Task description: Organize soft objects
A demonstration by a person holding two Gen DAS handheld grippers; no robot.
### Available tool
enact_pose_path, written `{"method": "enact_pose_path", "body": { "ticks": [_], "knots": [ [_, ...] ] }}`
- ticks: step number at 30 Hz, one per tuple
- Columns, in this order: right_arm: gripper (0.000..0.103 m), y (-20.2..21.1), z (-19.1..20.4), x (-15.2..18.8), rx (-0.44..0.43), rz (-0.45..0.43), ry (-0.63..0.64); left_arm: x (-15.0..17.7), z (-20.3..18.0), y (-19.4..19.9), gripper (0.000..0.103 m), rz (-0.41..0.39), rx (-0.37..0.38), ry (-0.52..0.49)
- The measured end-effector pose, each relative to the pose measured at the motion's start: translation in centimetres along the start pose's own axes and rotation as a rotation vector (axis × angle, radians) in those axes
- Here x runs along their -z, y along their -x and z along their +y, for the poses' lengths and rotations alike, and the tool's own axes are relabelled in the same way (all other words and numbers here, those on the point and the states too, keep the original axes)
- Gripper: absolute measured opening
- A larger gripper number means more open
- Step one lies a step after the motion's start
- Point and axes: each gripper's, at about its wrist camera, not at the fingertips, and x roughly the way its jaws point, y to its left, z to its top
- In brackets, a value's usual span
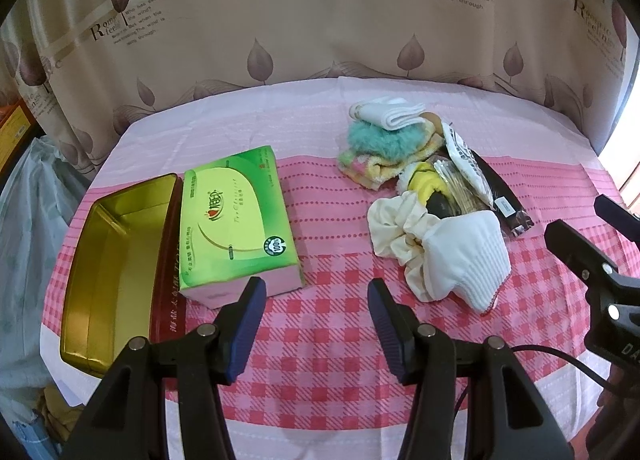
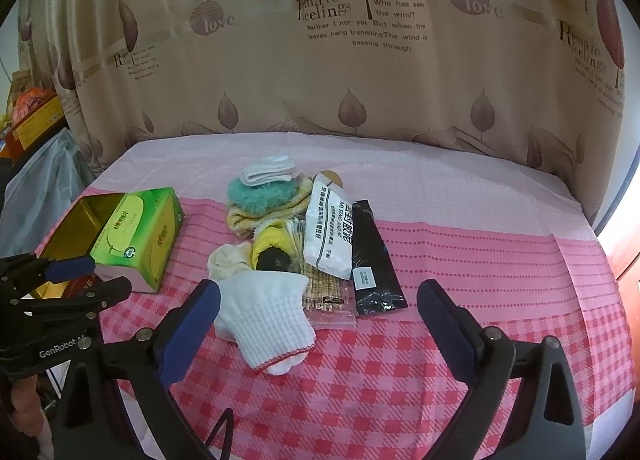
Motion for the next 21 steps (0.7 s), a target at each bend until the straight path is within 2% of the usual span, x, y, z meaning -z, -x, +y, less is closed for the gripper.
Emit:
{"method": "enact_pose_path", "body": {
  "ticks": [16,21],
  "knots": [
    [0.093,-2.2,-1.9,0.3,0.022,0.050,-0.005,0.1,-0.4,-0.9,0.054,0.019,-0.001,-0.011],
    [0.087,-3.6,-3.0,0.5,0.042,0.081,0.004,0.0,-0.6,-1.2,0.054,0.025,0.000,-0.019]
  ]
}}
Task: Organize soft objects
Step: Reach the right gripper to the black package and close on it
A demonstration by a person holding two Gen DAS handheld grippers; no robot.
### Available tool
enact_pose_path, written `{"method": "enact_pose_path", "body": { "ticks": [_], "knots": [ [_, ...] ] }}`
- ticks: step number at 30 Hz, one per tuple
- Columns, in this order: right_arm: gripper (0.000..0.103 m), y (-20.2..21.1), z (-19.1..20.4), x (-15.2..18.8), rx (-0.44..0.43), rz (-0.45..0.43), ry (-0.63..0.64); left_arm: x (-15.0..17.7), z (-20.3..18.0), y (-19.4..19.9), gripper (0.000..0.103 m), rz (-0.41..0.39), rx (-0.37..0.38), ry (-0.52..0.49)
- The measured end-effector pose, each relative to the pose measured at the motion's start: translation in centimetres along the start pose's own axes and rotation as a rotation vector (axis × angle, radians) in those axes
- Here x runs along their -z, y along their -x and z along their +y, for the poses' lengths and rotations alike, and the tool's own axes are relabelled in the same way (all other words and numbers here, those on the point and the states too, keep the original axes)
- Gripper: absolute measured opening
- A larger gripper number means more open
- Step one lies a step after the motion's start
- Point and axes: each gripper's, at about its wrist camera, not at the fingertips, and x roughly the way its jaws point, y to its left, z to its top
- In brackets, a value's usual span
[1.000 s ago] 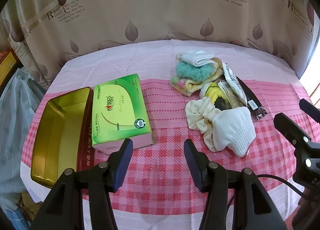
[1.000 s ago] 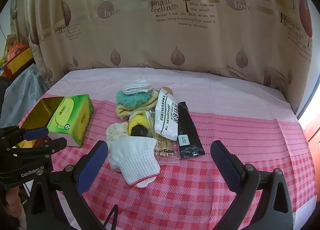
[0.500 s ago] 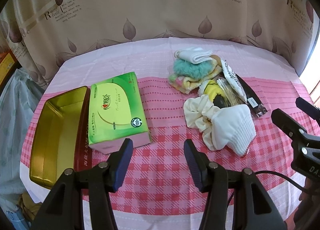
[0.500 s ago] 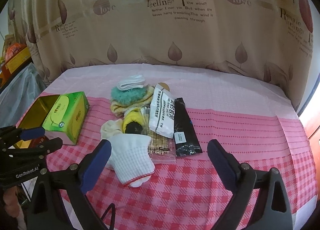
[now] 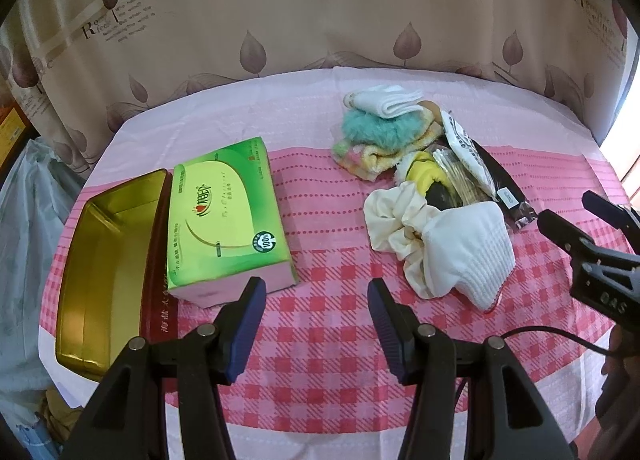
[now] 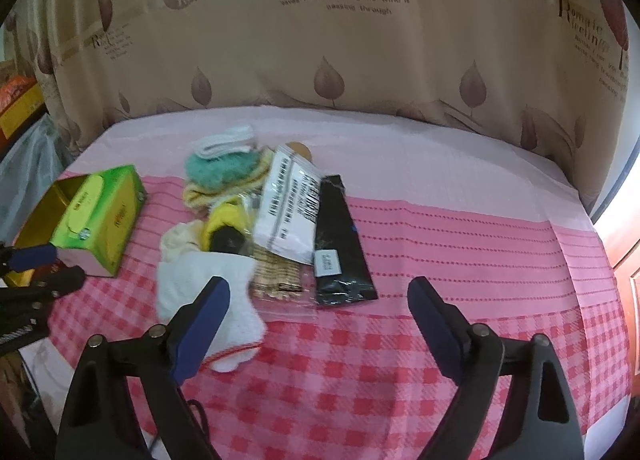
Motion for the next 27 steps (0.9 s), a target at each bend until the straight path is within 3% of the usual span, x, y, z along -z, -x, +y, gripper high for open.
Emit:
{"method": "enact_pose_path", "body": {
  "ticks": [6,15,25,27],
  "knots": [
    [0.079,-2.8,-1.8,-0.1,0.016,0.047,0.013,-0.1,-0.3,-0.5,0.054,0.008,0.004,-0.008],
    [0.074,-7.5,-2.8,-0.4,0.010,0.138,0.052,-0.2,-0.7,-1.2,0.054,0.027,-0.006,-0.023],
    [0.074,-11.0,-3.2,-2.1,-0.013,0.142,0.067,-0.3,-1.3,-2.0,0.054,0.044,-0.015,-0.042],
    [0.069,-11.6,-3.1,-2.6,-0.024,0.133,0.069,-0.3,-1.4,-1.9,0.054,0.042,-0.011,-0.044]
  ]
}}
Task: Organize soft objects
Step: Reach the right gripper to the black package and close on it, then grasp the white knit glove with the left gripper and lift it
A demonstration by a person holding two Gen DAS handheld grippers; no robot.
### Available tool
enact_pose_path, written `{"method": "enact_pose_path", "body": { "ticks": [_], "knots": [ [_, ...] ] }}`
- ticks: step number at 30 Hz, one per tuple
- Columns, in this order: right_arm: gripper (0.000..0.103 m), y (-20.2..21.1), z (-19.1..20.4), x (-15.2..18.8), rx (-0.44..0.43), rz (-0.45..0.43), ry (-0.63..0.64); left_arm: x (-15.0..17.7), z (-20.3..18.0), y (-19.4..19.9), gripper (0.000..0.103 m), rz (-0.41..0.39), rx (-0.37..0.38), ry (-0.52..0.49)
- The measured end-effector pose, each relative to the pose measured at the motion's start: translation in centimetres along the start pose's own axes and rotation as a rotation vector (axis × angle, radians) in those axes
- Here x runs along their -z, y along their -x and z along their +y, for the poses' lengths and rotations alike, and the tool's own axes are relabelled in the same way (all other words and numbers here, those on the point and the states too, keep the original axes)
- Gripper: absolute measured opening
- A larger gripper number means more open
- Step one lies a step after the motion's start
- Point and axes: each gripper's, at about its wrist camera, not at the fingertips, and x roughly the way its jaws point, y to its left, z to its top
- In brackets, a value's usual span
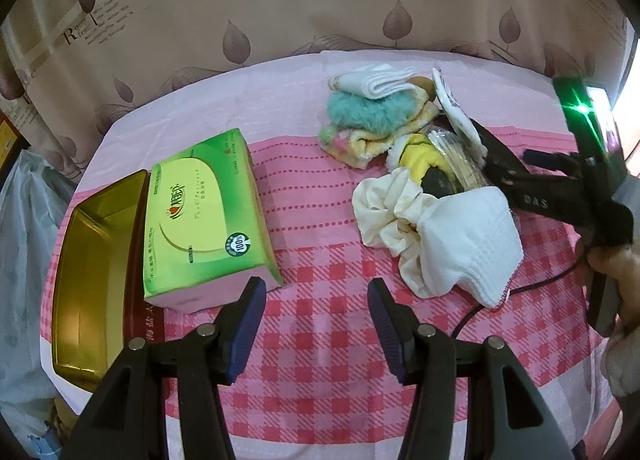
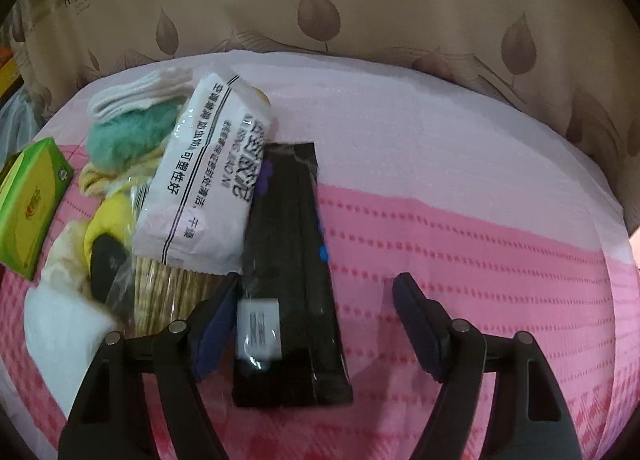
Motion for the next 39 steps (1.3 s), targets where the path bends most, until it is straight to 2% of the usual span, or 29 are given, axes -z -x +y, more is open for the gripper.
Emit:
{"method": "enact_pose_path", "body": {
  "ticks": [3,4,5,9,14,20,25,27,37,39],
  "knots": [
    [0.053,-0.1,0.3,-0.3,-0.015,-0.020,0.006,0.0,-0.3,0.1,0.054,-0.003,0.011,-0.003],
    [0.044,0.0,0.4,-0.3,-0.020,-0.023,0.003,0.0,-0.3,0.2,0.054,-0.004,0.022,0.000],
    [0.041,0.2,0.5,-0.2,-0.022,-0.029,0.002,0.0,-0.3,0.3,0.054,-0.006,0.034,0.001],
    [0.041,0.9,0.4,0.8,-0.014,-0.047,-0.013,0.1,-0.9,0.8,0.054,-0.019,0.077,-0.013],
    [0.041,2.0,-0.5,2.5,0.002,-0.054,-0.038,0.0,-2.0,1.1,0.054,-0.024,0.170,-0.048],
    [0.041,3.4,-1.6,4.5,0.007,-0.064,-0.060,-0.4,-3.7,0.2,0.054,0.009,0.288,-0.097],
    [0.042,3.4,-2.4,4.6,-0.006,-0.070,-0.077,-1.1,-5.1,-1.1,0.055,0.049,0.373,-0.107],
    [0.043,3.3,-2.5,4.6,-0.006,-0.070,-0.073,-1.5,-5.3,-1.7,0.058,0.059,0.373,-0.102],
    [0.045,3.4,-2.6,4.7,-0.032,-0.075,-0.088,-3.5,-6.4,-4.5,0.058,0.094,0.346,-0.073],
    [0.045,3.4,-2.6,4.7,-0.037,-0.075,-0.091,-3.8,-6.7,-4.5,0.058,0.086,0.362,-0.067]
  ]
}}
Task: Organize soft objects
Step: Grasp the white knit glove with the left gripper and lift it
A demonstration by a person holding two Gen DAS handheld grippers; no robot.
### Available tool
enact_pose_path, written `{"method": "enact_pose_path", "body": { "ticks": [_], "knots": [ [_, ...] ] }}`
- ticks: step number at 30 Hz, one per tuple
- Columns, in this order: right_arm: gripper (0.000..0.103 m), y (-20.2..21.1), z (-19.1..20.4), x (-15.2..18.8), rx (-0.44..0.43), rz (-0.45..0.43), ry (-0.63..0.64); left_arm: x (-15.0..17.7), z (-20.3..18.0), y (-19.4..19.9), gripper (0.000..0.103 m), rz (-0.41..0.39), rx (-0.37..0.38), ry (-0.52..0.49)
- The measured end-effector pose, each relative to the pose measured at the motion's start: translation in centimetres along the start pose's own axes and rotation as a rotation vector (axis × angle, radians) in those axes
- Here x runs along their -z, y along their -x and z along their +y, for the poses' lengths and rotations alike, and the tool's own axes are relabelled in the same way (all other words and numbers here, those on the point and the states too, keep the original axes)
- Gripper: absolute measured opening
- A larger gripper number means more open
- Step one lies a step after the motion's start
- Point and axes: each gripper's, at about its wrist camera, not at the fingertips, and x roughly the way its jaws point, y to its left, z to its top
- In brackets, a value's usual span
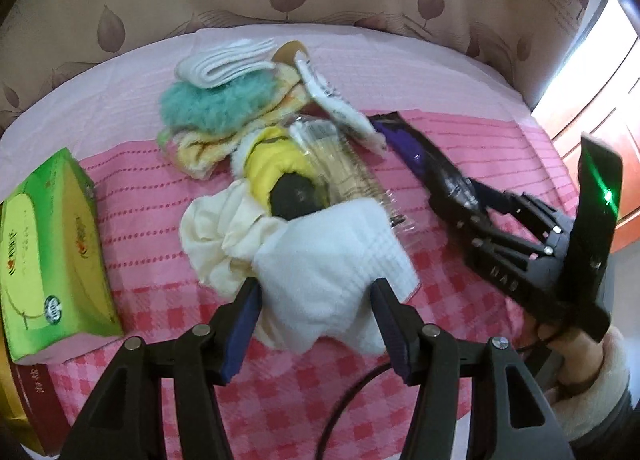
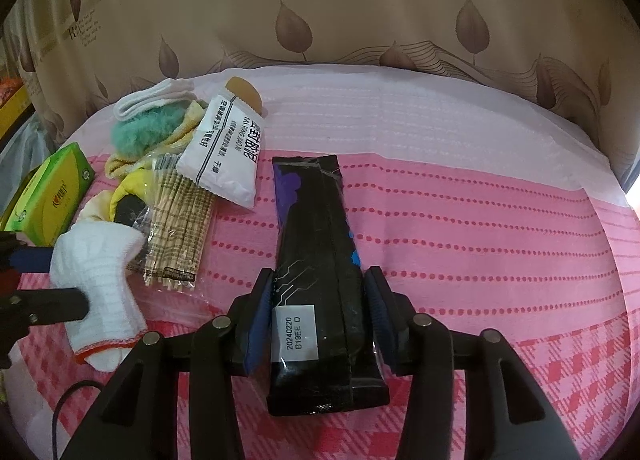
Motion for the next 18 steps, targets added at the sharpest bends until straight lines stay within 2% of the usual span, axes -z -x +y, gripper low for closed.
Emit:
{"method": "enact_pose_path", "body": {
  "ticks": [2,4,6,8,11,18],
  "knots": [
    [0.046,0.0,0.0,0.0,-0.004,-0.001,-0.003,0.1,-0.4,0.2,0.057,-0.024,0.021,-0.007],
    [0.046,0.0,0.0,0.0,-0.007,-0.001,-0.005,0.0,-0.6,0.2,0.040,-0.044,0.028,-0.008],
    [0.046,0.0,0.0,0.0,-0.011,-0.001,-0.006,0.1,-0.9,0.0,0.031,-0.038,0.021,-0.016],
    [0.047,0.1,0.0,0.0,-0.012,-0.001,-0.006,0.1,-1.1,0.1,0.027,-0.041,0.024,-0.020],
    [0.047,0.0,0.1,0.0,-0.008,0.000,-0.004,0.2,-1.4,0.6,0.023,-0.051,0.017,-0.023],
    [0.047,0.0,0.1,0.0,-0.003,0.001,-0.001,0.3,-1.5,3.2,0.022,-0.105,0.015,-0.042]
  ]
}}
